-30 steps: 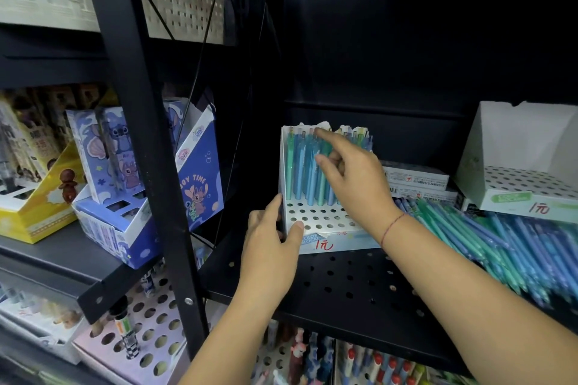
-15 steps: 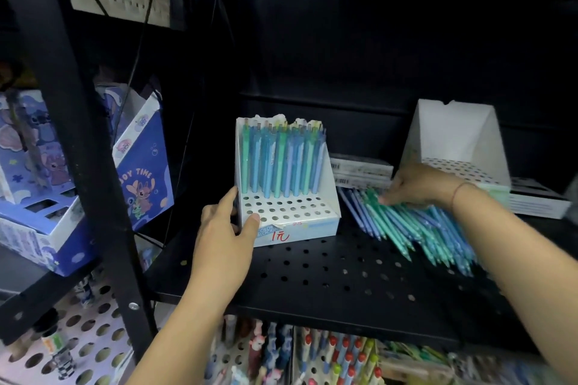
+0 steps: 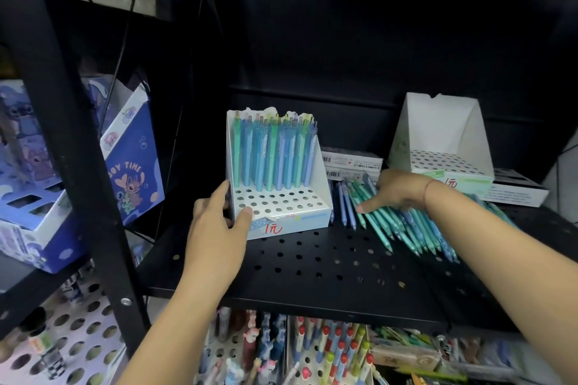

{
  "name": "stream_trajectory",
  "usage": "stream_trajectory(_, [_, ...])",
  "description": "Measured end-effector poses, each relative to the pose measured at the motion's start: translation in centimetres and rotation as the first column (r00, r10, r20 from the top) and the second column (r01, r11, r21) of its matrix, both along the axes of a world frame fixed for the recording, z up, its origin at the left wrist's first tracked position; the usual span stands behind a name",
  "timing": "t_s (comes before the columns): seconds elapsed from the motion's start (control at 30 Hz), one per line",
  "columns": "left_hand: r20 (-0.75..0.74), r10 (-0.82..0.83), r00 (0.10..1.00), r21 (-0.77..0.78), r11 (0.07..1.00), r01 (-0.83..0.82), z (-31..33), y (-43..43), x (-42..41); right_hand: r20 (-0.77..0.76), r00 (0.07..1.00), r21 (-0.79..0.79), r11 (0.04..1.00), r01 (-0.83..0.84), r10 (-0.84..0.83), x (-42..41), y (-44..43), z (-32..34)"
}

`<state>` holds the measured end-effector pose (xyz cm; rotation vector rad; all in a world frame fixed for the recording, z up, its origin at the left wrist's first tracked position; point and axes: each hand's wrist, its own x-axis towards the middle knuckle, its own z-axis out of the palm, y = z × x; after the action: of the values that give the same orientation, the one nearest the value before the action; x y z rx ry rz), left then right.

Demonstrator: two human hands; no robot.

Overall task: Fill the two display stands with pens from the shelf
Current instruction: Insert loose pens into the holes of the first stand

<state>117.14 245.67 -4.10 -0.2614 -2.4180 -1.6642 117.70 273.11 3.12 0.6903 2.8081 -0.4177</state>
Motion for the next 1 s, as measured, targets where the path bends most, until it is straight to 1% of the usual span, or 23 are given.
stream_trajectory(0.07, [-0.001, -0.001, 1.000, 0.000, 1.000, 0.001, 0.0, 0.0, 0.0, -0.009, 1.000, -0.107, 0.994, 0.020, -0.021, -0.2, 0.2, 0.0])
stream_trajectory(0.13, [0.000, -0.003, 1.000, -0.001, 1.000, 0.003, 0.0, 0.0, 0.0, -0.007, 1.000, -0.166, 0.986, 0.021, -0.022, -0.2, 0.4, 0.0])
stream_trajectory(0.23, [0.003, -0.004, 1.000, 0.002, 1.000, 0.004, 0.0, 0.0, 0.0, -0.019, 0.999, -0.200, 0.979, 0.025, -0.030, 0.0, 0.6, 0.1])
stream_trajectory(0.4, [0.006, -0.003, 1.000, 0.005, 1.000, 0.003, 0.0, 0.0, 0.0, -0.104, 0.988, -0.281, 0.956, 0.082, -0.115, 0.3, 1.7, 0.7])
stream_trajectory(0.5, [0.000, -0.002, 1.000, 0.002, 1.000, 0.002, -0.1, 0.0, 0.0, -0.154, 0.979, -0.333, 0.940, 0.076, -0.134, 0.4, 2.5, 1.5])
stream_trajectory(0.6, [-0.001, -0.001, 1.000, 0.002, 1.000, 0.001, -0.1, 0.0, 0.0, -0.227, 0.966, -0.338, 0.940, 0.039, -0.122, 0.7, 2.8, 2.4])
stream_trajectory(0.7, [-0.003, 0.001, 1.000, 0.000, 1.000, -0.001, -0.1, 0.0, 0.0, -0.311, 0.945, -0.304, 0.953, 0.005, -0.104, 1.0, 2.9, 2.9])
stream_trajectory(0.77, [-0.005, -0.002, 1.000, 0.006, 1.000, 0.002, -0.1, 0.0, 0.0, -0.404, 0.910, -0.263, 0.964, -0.021, -0.090, 1.4, 2.6, 3.6])
stream_trajectory(0.83, [-0.009, -0.001, 1.000, 0.005, 1.000, 0.001, -0.1, 0.0, 0.0, -0.539, 0.840, -0.223, 0.973, -0.064, -0.068, 2.2, 1.8, 4.5])
stream_trajectory(0.9, [-0.012, 0.000, 1.000, 0.001, 1.000, 0.000, -0.1, 0.0, 0.0, -0.677, 0.734, -0.249, 0.957, -0.148, -0.063, 3.0, 0.4, 5.4])
stream_trajectory(0.93, [-0.012, 0.000, 1.000, 0.002, 1.000, 0.000, -0.1, 0.0, 0.0, -0.716, 0.695, -0.280, 0.937, -0.207, -0.061, 3.5, -0.6, 5.6])
stream_trajectory(1.0, [-0.011, -0.004, 1.000, 0.004, 1.000, 0.004, -0.1, 0.0, 0.0, -0.743, 0.668, -0.332, 0.887, -0.322, -0.036, 4.2, -2.6, 5.3])
